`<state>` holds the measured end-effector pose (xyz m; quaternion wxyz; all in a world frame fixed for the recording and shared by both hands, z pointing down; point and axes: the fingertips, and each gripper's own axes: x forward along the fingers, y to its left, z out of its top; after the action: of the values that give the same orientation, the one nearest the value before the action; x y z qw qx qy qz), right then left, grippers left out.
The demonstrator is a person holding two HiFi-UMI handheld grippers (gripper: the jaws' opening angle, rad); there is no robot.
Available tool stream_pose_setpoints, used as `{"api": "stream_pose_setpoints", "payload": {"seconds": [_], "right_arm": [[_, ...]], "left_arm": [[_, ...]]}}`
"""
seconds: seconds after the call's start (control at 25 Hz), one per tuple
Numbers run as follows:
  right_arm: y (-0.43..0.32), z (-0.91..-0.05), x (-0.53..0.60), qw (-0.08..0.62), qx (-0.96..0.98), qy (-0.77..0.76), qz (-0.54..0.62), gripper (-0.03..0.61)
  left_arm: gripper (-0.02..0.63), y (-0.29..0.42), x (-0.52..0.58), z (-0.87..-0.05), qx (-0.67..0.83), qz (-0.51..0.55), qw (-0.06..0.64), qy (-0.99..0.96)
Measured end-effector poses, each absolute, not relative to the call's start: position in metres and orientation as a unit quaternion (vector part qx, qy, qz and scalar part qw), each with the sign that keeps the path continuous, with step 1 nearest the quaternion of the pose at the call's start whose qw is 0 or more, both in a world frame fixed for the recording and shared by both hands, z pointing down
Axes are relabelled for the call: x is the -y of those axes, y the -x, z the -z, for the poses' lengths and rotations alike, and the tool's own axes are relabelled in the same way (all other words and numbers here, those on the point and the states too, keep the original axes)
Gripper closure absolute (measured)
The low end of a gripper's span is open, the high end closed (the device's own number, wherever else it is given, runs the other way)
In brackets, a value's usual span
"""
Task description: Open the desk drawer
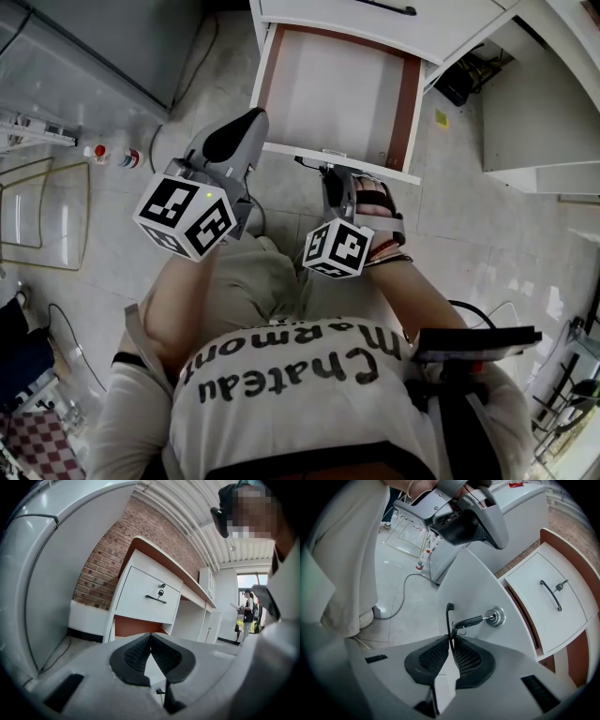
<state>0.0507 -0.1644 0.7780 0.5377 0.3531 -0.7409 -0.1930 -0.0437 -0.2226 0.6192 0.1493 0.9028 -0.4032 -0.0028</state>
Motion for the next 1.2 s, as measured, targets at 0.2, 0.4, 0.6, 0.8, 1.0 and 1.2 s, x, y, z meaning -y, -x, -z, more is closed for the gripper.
{"api": "stream_pose_setpoints", "payload": {"seconds": [0.2, 0.4, 0.6, 0.8, 1.0, 1.2], "right_arm": [[-0.050, -0.783, 0.163, 0.532, 0.743, -0.356, 0.196, 0.545], [-0.051, -0.783, 0.163, 0.528, 0.744, -0.358, 0.197, 0.545], [-0.050, -0.787, 0.161, 0.513, 0.754, -0.362, 0.191, 0.545], [-0.049, -0.793, 0.159, 0.503, 0.761, -0.363, 0.191, 0.545], [-0.049, -0.795, 0.158, 0.493, 0.762, -0.367, 0.205, 0.545], [-0.051, -0.796, 0.156, 0.491, 0.756, -0.371, 0.224, 0.543]], "left_arm": [[0.598, 0.039, 0.220, -0.619, 0.393, -0.001, 0.144, -0.908], [0.598, 0.036, 0.219, -0.610, 0.387, 0.006, 0.134, -0.912], [0.598, 0.044, 0.212, -0.605, 0.384, 0.011, 0.114, -0.916], [0.598, 0.060, 0.211, -0.619, 0.404, -0.018, 0.114, -0.908], [0.598, 0.064, 0.215, -0.624, 0.400, -0.022, 0.120, -0.909], [0.598, 0.061, 0.217, -0.626, 0.390, -0.034, 0.147, -0.908]]}}
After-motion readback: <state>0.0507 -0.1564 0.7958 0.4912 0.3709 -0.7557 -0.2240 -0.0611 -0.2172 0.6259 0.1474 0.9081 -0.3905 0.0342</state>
